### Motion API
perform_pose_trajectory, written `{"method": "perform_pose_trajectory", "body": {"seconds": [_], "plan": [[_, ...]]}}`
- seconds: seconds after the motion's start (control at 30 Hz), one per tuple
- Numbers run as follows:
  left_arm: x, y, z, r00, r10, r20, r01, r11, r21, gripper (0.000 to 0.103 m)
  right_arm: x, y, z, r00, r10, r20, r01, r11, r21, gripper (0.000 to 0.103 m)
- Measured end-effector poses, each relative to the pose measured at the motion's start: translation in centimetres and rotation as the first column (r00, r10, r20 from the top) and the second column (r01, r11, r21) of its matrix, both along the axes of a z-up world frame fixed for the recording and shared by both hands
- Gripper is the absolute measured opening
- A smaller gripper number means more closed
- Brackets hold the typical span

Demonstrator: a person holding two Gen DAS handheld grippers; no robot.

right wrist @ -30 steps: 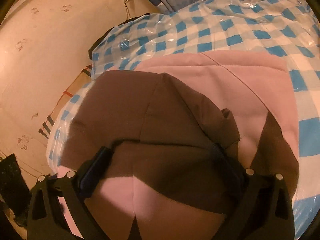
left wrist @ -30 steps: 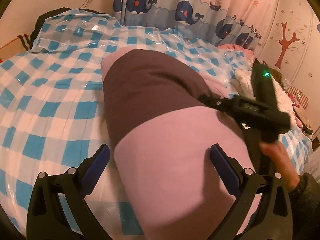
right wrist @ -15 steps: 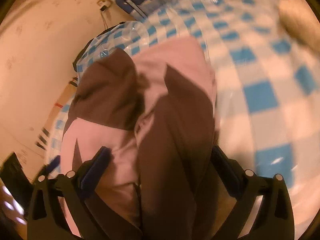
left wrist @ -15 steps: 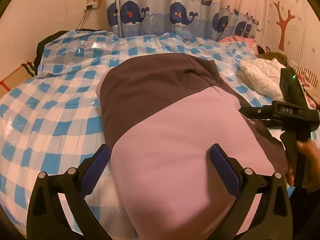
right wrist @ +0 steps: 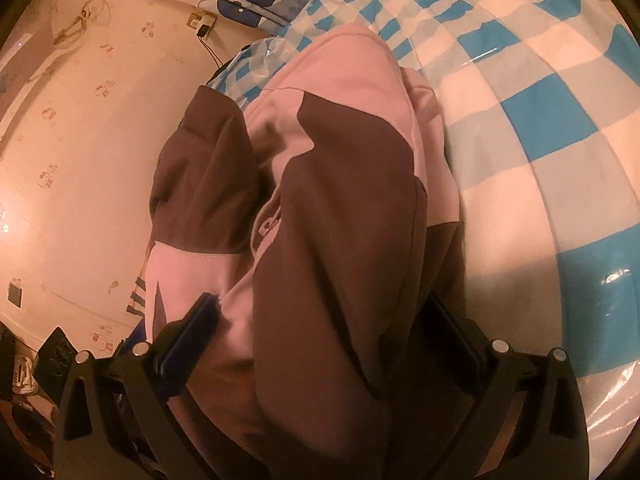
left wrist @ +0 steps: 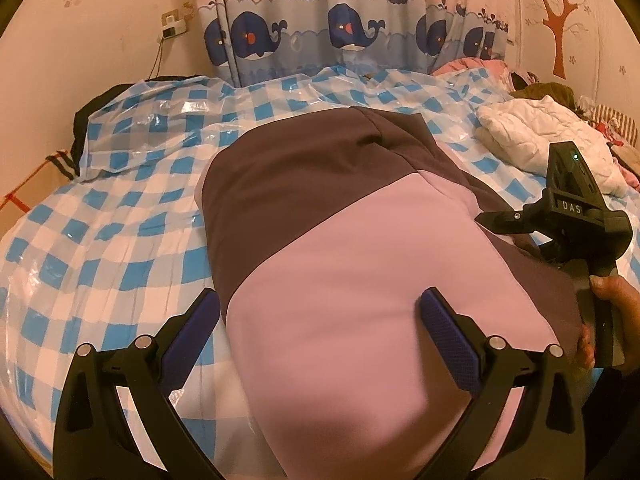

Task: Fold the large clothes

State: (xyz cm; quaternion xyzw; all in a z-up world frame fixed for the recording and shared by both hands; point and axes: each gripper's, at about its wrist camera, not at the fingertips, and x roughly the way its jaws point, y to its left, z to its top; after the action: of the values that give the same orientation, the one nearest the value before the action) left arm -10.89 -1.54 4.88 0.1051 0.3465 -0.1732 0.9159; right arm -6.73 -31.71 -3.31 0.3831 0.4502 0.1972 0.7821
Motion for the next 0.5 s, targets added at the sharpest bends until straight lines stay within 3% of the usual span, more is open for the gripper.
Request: {"method": "perform_pose_trajectory", "body": {"seconds": [0.5], "plan": [[0.0,0.0,1.1,0.999,-0.011,0.034,0.009,0.998,0.06,0.096,0.0,0.1,-0.3,1.0,0.007,0.006,-0.007,1.0,0.021,0.097]]}}
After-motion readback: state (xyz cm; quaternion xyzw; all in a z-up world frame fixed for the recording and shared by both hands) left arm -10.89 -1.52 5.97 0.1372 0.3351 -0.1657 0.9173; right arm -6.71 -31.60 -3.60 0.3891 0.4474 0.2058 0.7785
